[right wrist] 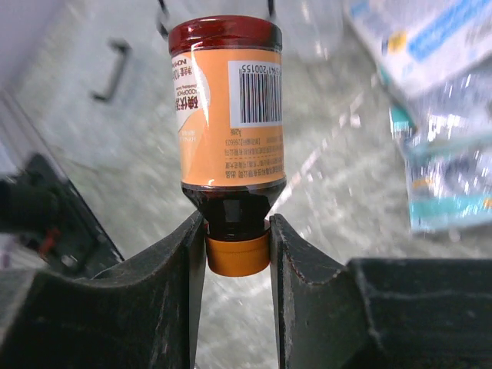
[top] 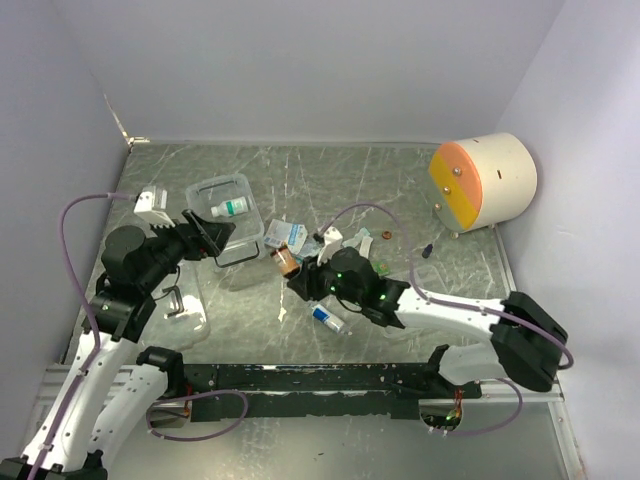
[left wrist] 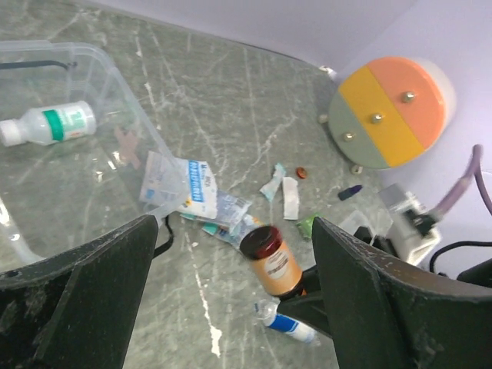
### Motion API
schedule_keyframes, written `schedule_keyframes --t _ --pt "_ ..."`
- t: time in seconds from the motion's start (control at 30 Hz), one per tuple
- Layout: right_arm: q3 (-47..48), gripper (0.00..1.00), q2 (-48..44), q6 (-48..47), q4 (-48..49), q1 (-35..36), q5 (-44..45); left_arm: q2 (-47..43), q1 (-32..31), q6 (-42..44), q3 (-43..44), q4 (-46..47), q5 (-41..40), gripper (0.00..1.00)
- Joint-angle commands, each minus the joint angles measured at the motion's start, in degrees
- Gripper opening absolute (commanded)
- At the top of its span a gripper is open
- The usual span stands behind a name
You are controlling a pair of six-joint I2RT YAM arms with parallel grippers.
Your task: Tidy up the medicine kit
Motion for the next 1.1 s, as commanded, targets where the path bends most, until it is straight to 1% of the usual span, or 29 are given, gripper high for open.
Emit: schedule_keyframes --t 0.0,0.17,0.23,0.3,0.37,0.5,0.53,0.6,0.7,0.93,1.07 --pt "1.4 0.16 -6.2 0.3 10.1 0.2 5.2 -0.9 -0.1 -6.7 -2.5 12.7 5.8 0.93" --pt "6.6 0.16 -4.9 1.3 13.6 0.1 8.4 2.2 -0.1 -12.2 -3.6 21.8 12.6 0.94" --pt "9.0 0.16 -3.2 2.0 15.4 0.1 7.0 3.4 -0.1 -15.1 -4.5 26.0 14.1 0.94" --pt "10.1 0.16 -1.4 3.0 18.4 0.1 4.9 5.0 -0.2 -17.7 -5.6 30.1 15.7 0.92" --pt "11.4 0.16 0.4 3.7 20.6 0.1 3.3 6.6 -0.5 -19.2 -6.2 32.4 16.7 0.90" --pt "13.2 0.16 3.0 5.5 22.7 0.1 0.8 7.2 -0.9 -18.8 -6.8 31.9 16.3 0.84" --pt "13.6 0.16 3.5 5.9 22.6 0.1 0.6 7.2 -0.9 -18.4 -6.7 31.5 16.2 0.80" --pt "14.3 0.16 4.4 6.5 22.4 0.1 0.4 7.6 -0.9 -17.1 -5.8 29.1 16.5 0.74" --pt "14.9 0.16 5.4 7.0 22.9 0.1 0.4 8.5 -1.1 -15.5 -5.2 26.0 16.9 0.69" --pt "16.6 0.16 8.3 8.1 24.6 0.1 -1.6 10.8 -1.5 -15.8 -6.3 26.2 18.0 0.73" --pt "16.2 0.16 8.9 8.9 25.3 0.1 -2.3 12.8 -1.6 -14.5 -5.4 25.7 18.0 0.71"
